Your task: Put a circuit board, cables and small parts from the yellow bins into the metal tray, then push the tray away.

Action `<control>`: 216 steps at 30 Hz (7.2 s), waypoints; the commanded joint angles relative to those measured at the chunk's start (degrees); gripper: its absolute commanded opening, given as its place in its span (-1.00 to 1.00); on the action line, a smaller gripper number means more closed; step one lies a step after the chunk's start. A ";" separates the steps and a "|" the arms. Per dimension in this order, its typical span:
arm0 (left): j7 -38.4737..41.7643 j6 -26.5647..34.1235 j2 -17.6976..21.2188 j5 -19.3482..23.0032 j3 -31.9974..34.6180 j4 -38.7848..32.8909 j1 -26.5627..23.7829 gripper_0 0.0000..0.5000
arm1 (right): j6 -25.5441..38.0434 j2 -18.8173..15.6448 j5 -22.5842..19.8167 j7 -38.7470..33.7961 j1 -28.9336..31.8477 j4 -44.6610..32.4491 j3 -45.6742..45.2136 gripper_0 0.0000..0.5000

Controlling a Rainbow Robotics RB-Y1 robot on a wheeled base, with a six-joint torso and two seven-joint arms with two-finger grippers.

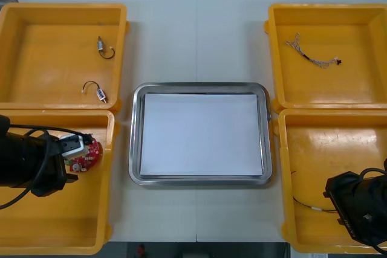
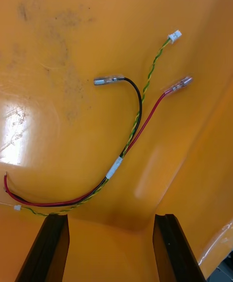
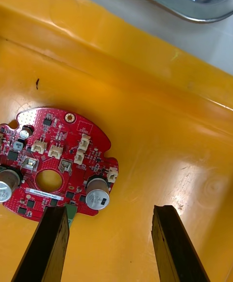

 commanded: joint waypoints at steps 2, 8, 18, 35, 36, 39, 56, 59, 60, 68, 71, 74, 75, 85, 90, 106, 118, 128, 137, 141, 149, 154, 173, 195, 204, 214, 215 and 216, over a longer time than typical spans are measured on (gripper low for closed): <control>-4.63 -1.81 2.28 -1.07 -3.03 1.85 -4.00 1.00 | -3.05 1.33 1.96 -6.89 -0.32 1.43 3.25 1.00; -4.89 -4.01 2.28 -1.68 -6.01 3.96 -6.19 1.00 | -7.44 1.24 4.16 -10.41 -0.32 3.89 6.06 1.00; -4.63 -4.18 2.28 -2.47 -9.71 4.93 -8.39 1.00 | -11.92 1.77 5.04 -10.76 0.03 8.90 7.55 1.00; -4.81 -5.59 2.37 -3.35 -13.05 6.68 -9.89 1.00 | -16.84 1.77 5.47 -11.64 2.31 12.42 9.40 1.00; -4.81 -5.59 2.28 -3.26 -13.13 6.86 -9.89 1.00 | -16.84 1.68 5.56 -11.64 2.58 12.42 9.40 1.00; -4.81 -5.50 2.28 -3.26 -13.40 6.86 -9.89 -0.99 | -17.90 1.68 5.65 -11.64 3.11 12.42 9.40 1.00; -3.22 -0.05 3.16 -1.33 -7.95 4.40 -9.80 -1.00 | -18.95 1.59 6.09 -10.93 3.63 12.42 8.87 -1.00; -0.85 1.71 3.16 -0.89 -6.37 3.52 -9.80 -1.00 | -19.04 1.59 6.18 -10.49 3.19 12.42 7.82 -1.00; 0.47 2.67 3.07 -0.80 -5.75 2.82 -9.80 -1.00 | -19.04 1.50 6.18 -10.32 2.93 12.42 7.29 -1.00; 14.35 12.87 0.35 -2.82 0.23 -4.48 -8.74 -1.00 | -16.93 -0.08 5.56 -9.00 1.87 9.96 3.51 -1.00; 20.86 18.67 -1.76 -5.11 2.34 -8.61 -8.66 -1.00 | -14.47 -1.66 5.12 -8.30 1.17 8.29 2.02 -1.00; 27.27 24.38 -4.14 -8.01 3.92 -12.92 -8.83 -1.00 | -10.69 -3.42 4.60 -7.33 -0.32 6.44 0.35 -1.00; 29.82 26.31 -5.02 -8.89 4.18 -14.59 -9.18 -1.00 | -9.02 -4.03 4.42 -6.80 -0.85 5.47 -0.36 -1.00; 42.04 38.36 -12.57 -8.89 2.69 -19.77 -15.95 -1.00 | 4.74 -6.58 -8.06 9.63 -7.79 3.89 -14.42 -1.00; 46.43 42.14 -16.35 -9.86 -0.30 -20.48 -19.99 -0.99 | 4.74 -9.13 -13.33 20.62 -11.66 3.89 -19.69 -1.00; 66.65 49.61 -32.53 -24.18 -20.87 -17.84 -34.41 -1.00 | 4.74 -18.98 -21.77 55.86 -12.98 -0.42 -23.91 -1.00; 68.41 44.33 -39.47 -32.71 -29.13 -7.73 -37.40 -0.99 | 4.74 -23.02 -27.05 75.20 -13.15 -3.93 -23.91 -1.00; 68.58 36.42 -40.00 -37.45 -34.58 -1.40 -37.31 -1.00 | 4.74 -26.18 -33.81 85.57 -13.51 -8.41 -23.91 -1.00; 68.76 32.12 -39.64 -37.72 -35.90 2.38 -37.31 -1.00 | 4.74 -27.24 -35.83 90.05 -15.62 -8.15 -22.50 -1.00; 68.76 31.15 -39.47 -38.86 -36.69 3.43 -37.31 -0.99 | 4.74 -27.85 -36.01 90.23 -16.67 -8.06 -21.36 -1.00; 69.11 30.89 -38.33 -39.48 -38.01 3.43 -37.22 -1.00 | 4.74 -29.70 -34.25 90.40 -17.99 -7.97 -18.55 -1.00; 69.29 30.71 -38.15 -40.09 -38.09 3.43 -37.22 0.09 | 4.74 -29.87 -31.62 90.49 -18.52 -7.97 -16.53 -1.00; 70.78 33.87 -38.68 -40.18 -32.73 0.35 -37.31 1.00 | 4.74 -29.96 -31.35 91.99 -18.96 -6.74 -16.88 -1.00; 70.34 49.61 -35.07 -30.86 -4.17 -10.90 -37.22 1.00 | 4.74 -29.96 -37.50 93.13 -45.06 -6.30 9.49 -1.00; 68.67 48.55 -32.00 -28.49 4.71 -5.45 -37.40 1.00 | 4.74 -25.04 -30.91 100.95 -52.44 -1.91 24.87 -1.00; 68.14 47.58 -31.12 -27.79 9.37 6.42 -41.88 1.00 | 3.19 -19.77 -24.14 106.49 -54.29 5.30 34.36 -1.00; 68.23 47.67 -31.12 -27.70 9.54 7.39 -42.23 1.00 | 2.93 -19.59 -23.79 106.58 -54.38 5.65 34.71 -1.00; 68.23 47.67 -31.12 -27.52 9.72 9.14 -42.93 1.00 | 2.58 -18.98 -23.09 106.66 -54.64 6.53 35.68 -1.00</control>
